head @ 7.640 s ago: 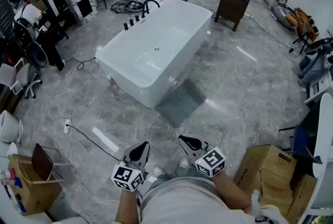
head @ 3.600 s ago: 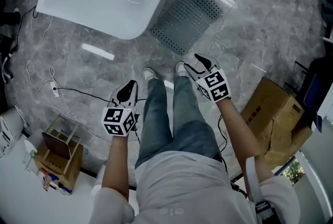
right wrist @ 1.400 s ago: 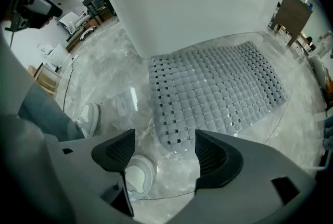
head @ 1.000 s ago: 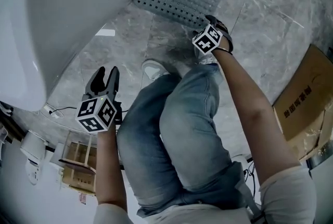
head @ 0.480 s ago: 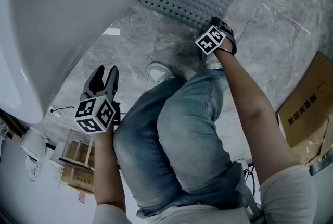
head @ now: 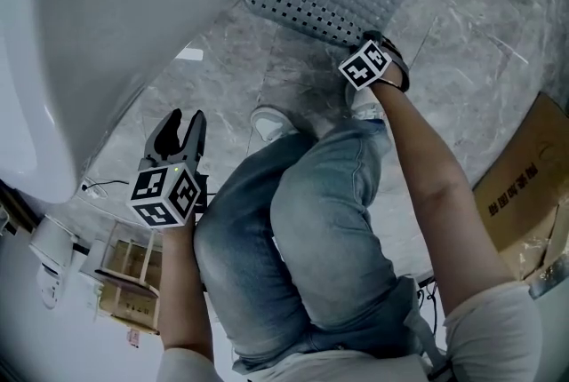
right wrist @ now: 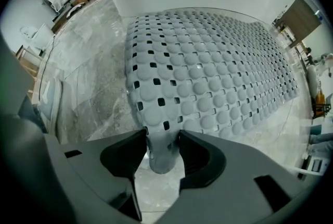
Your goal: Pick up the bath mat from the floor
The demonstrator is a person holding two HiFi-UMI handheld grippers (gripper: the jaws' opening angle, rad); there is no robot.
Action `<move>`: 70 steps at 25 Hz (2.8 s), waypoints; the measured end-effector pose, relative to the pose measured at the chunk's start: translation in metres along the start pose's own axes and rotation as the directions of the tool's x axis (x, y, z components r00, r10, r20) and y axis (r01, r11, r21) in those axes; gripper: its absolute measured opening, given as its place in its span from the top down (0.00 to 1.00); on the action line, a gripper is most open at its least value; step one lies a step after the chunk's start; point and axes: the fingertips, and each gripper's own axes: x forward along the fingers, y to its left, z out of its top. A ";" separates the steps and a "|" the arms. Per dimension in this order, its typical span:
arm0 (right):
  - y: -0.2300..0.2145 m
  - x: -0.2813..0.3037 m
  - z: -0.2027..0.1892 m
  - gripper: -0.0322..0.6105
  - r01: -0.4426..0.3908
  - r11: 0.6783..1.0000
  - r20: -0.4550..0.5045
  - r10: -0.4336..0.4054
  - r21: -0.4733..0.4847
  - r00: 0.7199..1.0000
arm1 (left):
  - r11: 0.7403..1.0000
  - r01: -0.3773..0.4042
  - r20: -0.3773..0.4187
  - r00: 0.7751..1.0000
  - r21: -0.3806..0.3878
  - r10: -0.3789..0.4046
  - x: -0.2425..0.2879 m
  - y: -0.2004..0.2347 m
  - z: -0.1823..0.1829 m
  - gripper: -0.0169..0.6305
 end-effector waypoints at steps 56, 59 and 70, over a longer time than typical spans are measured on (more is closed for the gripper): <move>0.033 -0.365 0.076 0.85 -0.194 0.966 0.188 0.226 -0.171 0.956 | 0.959 0.013 0.102 0.995 -0.284 0.016 -0.190 -0.150 0.014 0.86; 0.032 -0.387 0.080 0.85 -0.200 0.964 0.201 0.234 -0.174 0.951 | 0.957 0.004 0.118 0.992 -0.290 0.032 -0.202 -0.152 0.024 0.89; 0.045 -0.478 0.094 0.86 -0.221 0.956 0.265 0.268 -0.194 0.926 | 0.942 0.011 0.168 0.985 -0.336 0.048 -0.259 -0.174 0.047 0.94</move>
